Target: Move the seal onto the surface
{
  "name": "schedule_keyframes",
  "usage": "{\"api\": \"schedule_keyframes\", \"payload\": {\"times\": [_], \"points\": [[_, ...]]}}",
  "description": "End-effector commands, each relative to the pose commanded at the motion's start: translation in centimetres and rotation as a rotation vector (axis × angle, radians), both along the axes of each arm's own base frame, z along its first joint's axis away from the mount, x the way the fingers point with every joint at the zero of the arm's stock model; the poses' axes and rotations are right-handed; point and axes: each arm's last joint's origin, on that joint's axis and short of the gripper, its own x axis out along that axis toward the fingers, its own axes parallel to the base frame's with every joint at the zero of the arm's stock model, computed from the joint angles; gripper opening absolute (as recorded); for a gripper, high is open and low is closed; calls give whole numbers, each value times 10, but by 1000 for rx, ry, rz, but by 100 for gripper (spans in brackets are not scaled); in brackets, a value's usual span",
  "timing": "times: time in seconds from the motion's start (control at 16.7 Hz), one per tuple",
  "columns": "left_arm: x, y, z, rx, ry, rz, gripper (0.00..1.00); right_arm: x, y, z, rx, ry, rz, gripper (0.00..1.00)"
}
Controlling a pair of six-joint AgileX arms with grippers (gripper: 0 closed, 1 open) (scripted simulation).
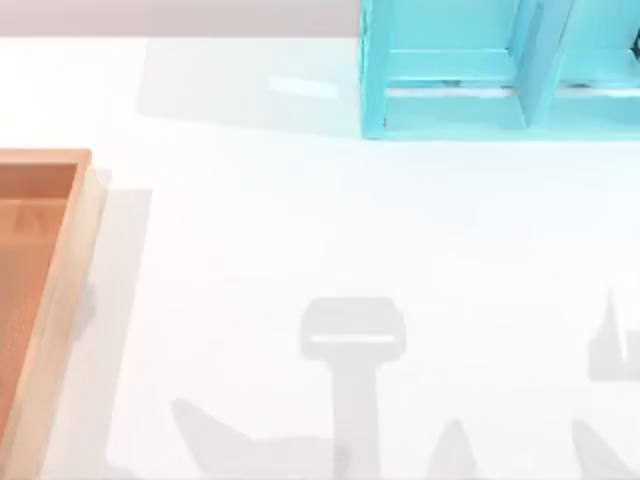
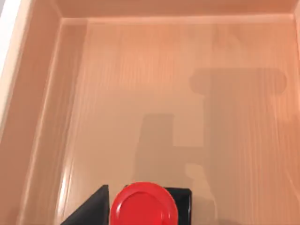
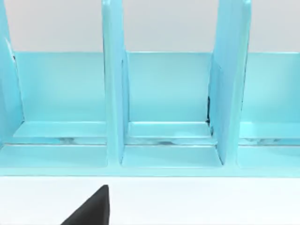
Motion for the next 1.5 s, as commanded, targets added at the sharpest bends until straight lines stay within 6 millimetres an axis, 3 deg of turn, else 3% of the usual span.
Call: {"api": "schedule_keyframes", "payload": {"times": [0.3,0.66,1.2,1.5], "points": [[54,30,16,-41,404,13,100,0,0,0,0,0,0,100],[102,61,7,-122,732,-17,100,0,0,0,0,0,0,100],[109,66,0,-136,779,-25,100,0,0,0,0,0,0,100],[114,68,-51,-132,767,-22,100,0,0,0,0,0,0,100]]}}
